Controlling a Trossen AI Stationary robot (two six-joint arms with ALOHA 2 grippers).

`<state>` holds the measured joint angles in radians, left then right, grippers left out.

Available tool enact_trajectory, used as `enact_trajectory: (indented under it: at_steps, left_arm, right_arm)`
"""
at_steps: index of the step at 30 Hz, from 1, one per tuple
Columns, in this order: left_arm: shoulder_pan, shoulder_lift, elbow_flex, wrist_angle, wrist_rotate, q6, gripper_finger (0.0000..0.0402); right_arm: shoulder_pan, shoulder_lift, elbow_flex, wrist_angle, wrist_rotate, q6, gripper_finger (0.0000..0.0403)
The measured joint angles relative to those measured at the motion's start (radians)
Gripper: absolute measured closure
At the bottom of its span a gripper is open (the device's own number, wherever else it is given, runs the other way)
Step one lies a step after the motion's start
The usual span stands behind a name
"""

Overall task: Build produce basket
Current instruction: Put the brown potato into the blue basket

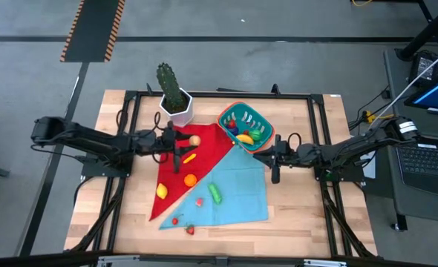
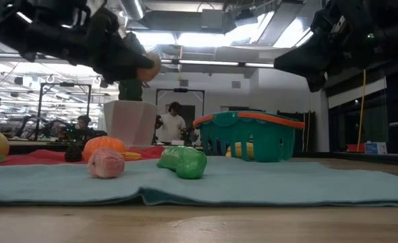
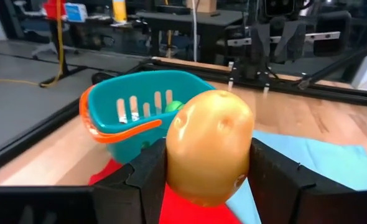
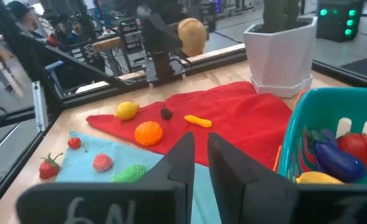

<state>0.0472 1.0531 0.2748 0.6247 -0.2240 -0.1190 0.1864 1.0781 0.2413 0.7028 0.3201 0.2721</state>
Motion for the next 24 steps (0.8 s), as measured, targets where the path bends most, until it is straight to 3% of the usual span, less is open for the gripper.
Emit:
enact_trajectory:
  at_steps: [19,24]
  left_arm:
    - [0.113,0.322,0.293,-0.015,0.175,0.077,0.0221]
    - [0.162,0.403,0.403,-0.053,0.279,0.077,0.0221]
  right_arm:
    - [-0.041,-0.333,0.0,-0.346,-0.054,-0.12,0.0356]
    - [-0.041,-0.373,0.0,-0.404,-0.054,-0.124,0.0356]
